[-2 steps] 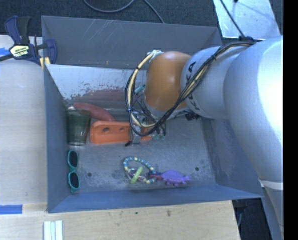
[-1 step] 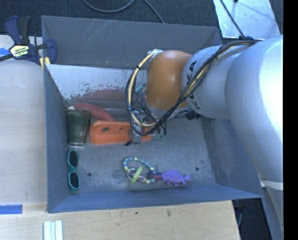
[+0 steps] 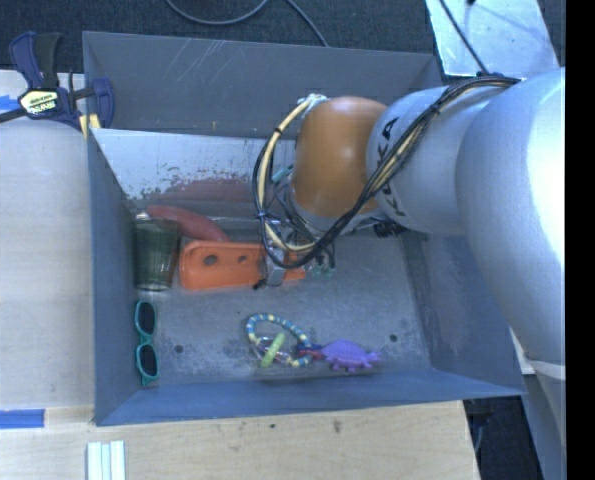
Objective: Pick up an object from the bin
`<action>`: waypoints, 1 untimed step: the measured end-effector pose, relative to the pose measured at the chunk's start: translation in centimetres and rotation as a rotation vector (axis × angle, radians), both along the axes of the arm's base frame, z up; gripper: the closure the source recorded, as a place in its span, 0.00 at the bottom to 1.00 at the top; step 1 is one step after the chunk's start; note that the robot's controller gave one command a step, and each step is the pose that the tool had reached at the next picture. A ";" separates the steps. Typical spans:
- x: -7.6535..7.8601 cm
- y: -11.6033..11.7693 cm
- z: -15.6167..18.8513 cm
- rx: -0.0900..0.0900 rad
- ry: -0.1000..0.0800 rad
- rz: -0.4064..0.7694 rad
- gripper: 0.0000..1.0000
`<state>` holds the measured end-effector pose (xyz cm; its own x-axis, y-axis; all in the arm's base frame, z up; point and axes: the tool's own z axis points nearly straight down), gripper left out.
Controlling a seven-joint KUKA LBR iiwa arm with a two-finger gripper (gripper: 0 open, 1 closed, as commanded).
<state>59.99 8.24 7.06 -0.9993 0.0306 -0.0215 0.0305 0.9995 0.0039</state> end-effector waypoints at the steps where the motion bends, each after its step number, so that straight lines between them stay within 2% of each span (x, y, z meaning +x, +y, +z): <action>1: -0.2 0.0 1.6 -0.001 0.006 0.000 1.00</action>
Offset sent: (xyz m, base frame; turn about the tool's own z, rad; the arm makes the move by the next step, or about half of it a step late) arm 0.0000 -0.0001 0.0943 0.0000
